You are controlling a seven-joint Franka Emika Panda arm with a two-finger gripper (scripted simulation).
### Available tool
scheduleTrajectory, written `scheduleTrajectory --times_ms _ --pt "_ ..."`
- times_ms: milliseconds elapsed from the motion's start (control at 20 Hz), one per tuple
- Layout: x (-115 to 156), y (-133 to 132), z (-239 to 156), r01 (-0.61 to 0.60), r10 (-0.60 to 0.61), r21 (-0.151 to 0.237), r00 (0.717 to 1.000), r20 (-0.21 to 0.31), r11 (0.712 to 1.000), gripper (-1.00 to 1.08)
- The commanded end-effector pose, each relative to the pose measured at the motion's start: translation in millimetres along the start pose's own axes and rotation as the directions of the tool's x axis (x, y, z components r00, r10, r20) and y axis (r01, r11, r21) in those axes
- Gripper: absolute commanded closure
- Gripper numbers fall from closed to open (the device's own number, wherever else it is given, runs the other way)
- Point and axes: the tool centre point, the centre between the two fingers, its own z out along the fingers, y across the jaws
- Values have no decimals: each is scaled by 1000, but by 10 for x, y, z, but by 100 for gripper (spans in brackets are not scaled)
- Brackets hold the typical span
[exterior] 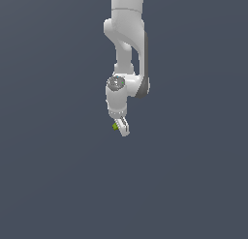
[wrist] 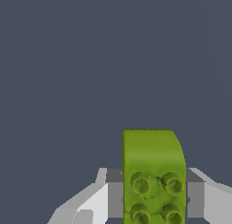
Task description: Pick up the object and move it to a goal position.
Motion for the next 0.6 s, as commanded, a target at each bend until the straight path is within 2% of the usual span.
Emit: scheduleTrajectory --times_ms 0,250,550 --pt "-203 -68 -71 1 -1 1 1000 0 1000 108" --pt "-532 -185 -187 1 -1 1 1000 0 1000 108" --pt "-734 -263 -258 1 -1 0 1000 0 1000 108"
